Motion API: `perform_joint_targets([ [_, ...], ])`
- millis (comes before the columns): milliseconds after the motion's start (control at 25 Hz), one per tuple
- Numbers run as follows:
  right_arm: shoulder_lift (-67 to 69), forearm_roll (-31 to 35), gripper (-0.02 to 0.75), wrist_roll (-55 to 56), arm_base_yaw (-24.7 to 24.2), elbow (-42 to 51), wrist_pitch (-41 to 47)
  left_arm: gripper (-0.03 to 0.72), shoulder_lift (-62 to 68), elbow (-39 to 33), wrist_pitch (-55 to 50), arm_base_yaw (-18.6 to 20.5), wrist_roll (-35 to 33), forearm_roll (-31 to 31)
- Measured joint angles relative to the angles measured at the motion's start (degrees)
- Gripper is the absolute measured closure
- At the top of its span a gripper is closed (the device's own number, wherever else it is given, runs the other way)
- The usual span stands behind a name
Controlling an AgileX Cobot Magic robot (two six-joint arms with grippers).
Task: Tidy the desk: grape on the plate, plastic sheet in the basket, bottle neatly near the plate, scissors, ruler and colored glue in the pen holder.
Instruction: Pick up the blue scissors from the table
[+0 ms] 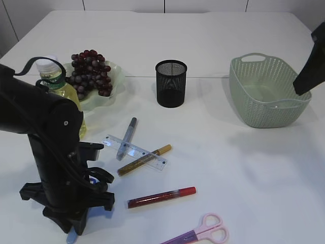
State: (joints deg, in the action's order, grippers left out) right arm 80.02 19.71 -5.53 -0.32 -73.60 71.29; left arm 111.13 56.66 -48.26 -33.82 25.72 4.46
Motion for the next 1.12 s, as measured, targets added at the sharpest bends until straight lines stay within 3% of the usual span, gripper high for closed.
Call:
perform_joint_targets([
  [1120,0.0,0.2,0.216,0.0,0.0,0.0,0.0,0.547,-2.0,-0.3,-0.3,0.0,-0.6,0.0],
])
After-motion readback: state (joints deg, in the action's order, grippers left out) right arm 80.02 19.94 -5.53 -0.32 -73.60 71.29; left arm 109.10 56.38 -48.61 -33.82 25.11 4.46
